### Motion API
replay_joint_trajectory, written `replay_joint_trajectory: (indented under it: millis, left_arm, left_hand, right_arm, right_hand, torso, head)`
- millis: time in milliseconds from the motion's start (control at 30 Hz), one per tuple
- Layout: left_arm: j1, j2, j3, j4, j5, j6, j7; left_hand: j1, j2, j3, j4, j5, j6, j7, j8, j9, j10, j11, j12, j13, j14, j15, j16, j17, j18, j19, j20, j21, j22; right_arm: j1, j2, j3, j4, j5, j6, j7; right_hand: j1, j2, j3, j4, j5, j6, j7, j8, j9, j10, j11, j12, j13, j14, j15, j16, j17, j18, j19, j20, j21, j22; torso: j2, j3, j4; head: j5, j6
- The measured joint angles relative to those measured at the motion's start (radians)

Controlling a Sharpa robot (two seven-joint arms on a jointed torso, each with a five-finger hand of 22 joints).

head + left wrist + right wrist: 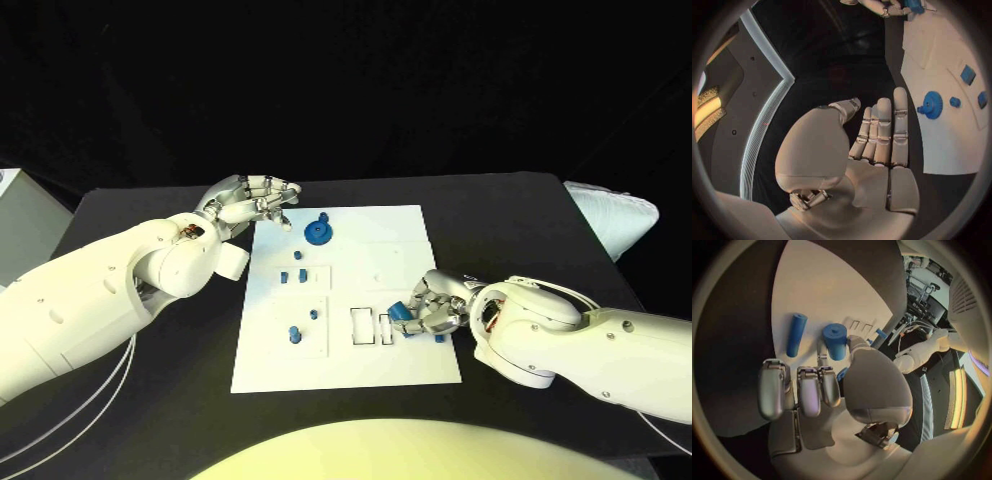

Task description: Assemble the parts on the task board

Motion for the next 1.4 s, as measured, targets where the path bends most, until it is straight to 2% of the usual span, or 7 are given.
replay_joint_trajectory:
  millis: [33, 100, 400, 533, 933, 1133, 1400]
  left_arm:
    - [0.0, 0.0, 0.0, 0.0, 0.0, 0.0, 0.0]
    - [0.0, 0.0, 0.0, 0.0, 0.0, 0.001, 0.0]
    - [-0.001, 0.0, 0.0, -0.001, 0.0, 0.002, -0.001]
    - [-0.002, 0.0, 0.0, 0.0, 0.001, 0.002, -0.001]
    - [-0.004, 0.0, 0.0, 0.017, 0.014, 0.004, -0.002]
    - [-0.004, 0.0, 0.0, 0.019, 0.017, 0.004, -0.003]
    - [-0.004, -0.001, 0.0, 0.019, 0.018, 0.004, -0.003]
  left_hand:
    - [0.0, 0.0, 0.0, 0.0, 0.0, 0.0, 0.0, 0.0, 0.0, 0.0, 0.0, 0.0, 0.0, 0.0, 0.0, 0.0, 0.0, 0.0, 0.0, 0.0, 0.0, 0.0]
    - [0.0, 0.0, 0.0, 0.0, 0.0, 0.0, 0.0, 0.0, 0.0, 0.0, 0.0, 0.0, 0.0, 0.0, 0.0, 0.0, 0.0, 0.0, 0.0, 0.0, 0.0, 0.0]
    - [0.0, 0.0, 0.0, 0.0, 0.0, 0.0, 0.0, 0.0, 0.0, 0.0, 0.0, 0.0, 0.0, 0.0, 0.0, 0.0, 0.0, 0.0, 0.0, 0.0, -0.004, 0.0]
    - [0.0, 0.0, 0.0, 0.0, 0.0, 0.0, 0.0, 0.0, 0.0, 0.0, 0.0, 0.0, 0.0, 0.0, 0.0, 0.0, 0.0, 0.0, 0.0, 0.0, -0.004, 0.0]
    - [0.0, 0.0, 0.003, 0.003, 0.0, 0.0, 0.0, 0.0, 0.0, 0.0, 0.0, 0.0, 0.0, 0.0, 0.0, 0.0, 0.0, 0.0, 0.0, 0.0, -0.004, -0.001]
    - [0.0, 0.0, 0.003, 0.003, 0.0, 0.0, 0.0, 0.0, 0.0, 0.0, 0.0, 0.0, 0.0, 0.0, 0.0, 0.0, 0.0, 0.0, 0.0, 0.0, -0.004, -0.001]
    - [0.0, 0.0, 0.003, 0.003, 0.0, 0.0, 0.0, 0.0, 0.0, 0.0, 0.0, 0.0, 0.0, 0.0, 0.0, 0.0, 0.0, 0.0, 0.0, 0.0, -0.004, -0.001]
  right_arm:
    - [0.001, -0.004, 0.0, 0.004, 0.009, -0.003, 0.0]
    - [0.006, -0.014, -0.002, 0.013, 0.033, -0.009, 0.001]
    - [0.049, -0.038, 0.003, 0.066, 0.112, -0.02, 0.004]
    - [0.054, -0.029, 0.003, 0.073, 0.134, -0.018, 0.009]
    - [0.04, 0.041, 0.001, 0.047, 0.169, 0.005, 0.012]
    - [0.037, 0.068, 0.0, 0.033, 0.166, 0.008, 0.009]
    - [0.035, 0.09, 0.0, 0.013, 0.16, 0.004, -0.001]
  right_hand:
    - [0.004, -0.002, 0.003, -0.003, 0.003, -0.002, -0.001, 0.0, -0.033, 0.0, 0.0, 0.0, 0.0, 0.0, 0.0, 0.0, 0.0, -0.004, 0.0, 0.0, 0.0, 0.0]
    - [0.007, 0.001, 0.013, -0.008, 0.004, -0.001, 0.002, 0.002, -0.056, 0.0, 0.0, 0.0, 0.0, 0.0, 0.0, 0.0, 0.0, -0.005, 0.0, 0.0, 0.005, 0.0]
    - [0.003, 0.006, 0.015, -0.009, 0.004, 0.005, 0.002, 0.003, -0.049, 0.0, 0.0, 0.0, 0.0, 0.0, 0.0, 0.0, 0.0, -0.005, 0.0, 0.0, 0.005, 0.0]
    - [0.001, 0.003, 0.015, -0.009, 0.008, 0.006, 0.002, 0.004, -0.049, 0.0, 0.0, -0.005, 0.0, 0.0, 0.0, 0.0, 0.0, -0.005, 0.0, 0.0, 0.005, 0.0]
    - [-0.01, 0.003, 0.023, -0.007, -0.003, 0.01, -0.002, 0.004, -0.05, 0.0, 0.0, -0.014, 0.0, 0.0, 0.0, 0.0, 0.0, -0.005, 0.0, 0.0, 0.005, 0.0]
    - [-0.03, 0.002, 0.031, -0.007, -0.043, 0.016, -0.001, 0.004, -0.053, 0.0, 0.0, -0.018, 0.0, 0.0, 0.0, 0.0, 0.0, -0.005, 0.0, 0.0, 0.005, 0.0]
    - [-0.051, -0.001, 0.032, -0.007, -0.067, 0.026, -0.004, 0.012, -0.054, 0.0, 0.0, -0.018, 0.0, 0.0, 0.0, 0.0, 0.0, -0.005, 0.0, 0.0, 0.005, -0.001]
  torso:
    - [0.0, 0.0, 0.0]
    - [0.0, 0.0003, -0.0002]
    - [-0.001, 0.0002, -0.0006]
    - [-0.001, 0.0, -0.0005]
    - [0.001, -0.0008, 0.0007]
    - [0.001, -0.0002, 0.0007]
    - [0.001, -0.0004, 0.0001]
  head:
    - [0.001, 0.0]
    - [0.001, 0.0]
    - [-0.001, 0.005]
    - [0.002, 0.005]
    - [0.002, 0.005]
    - [0.005, 0.003]
    - [0.01, 0.002]
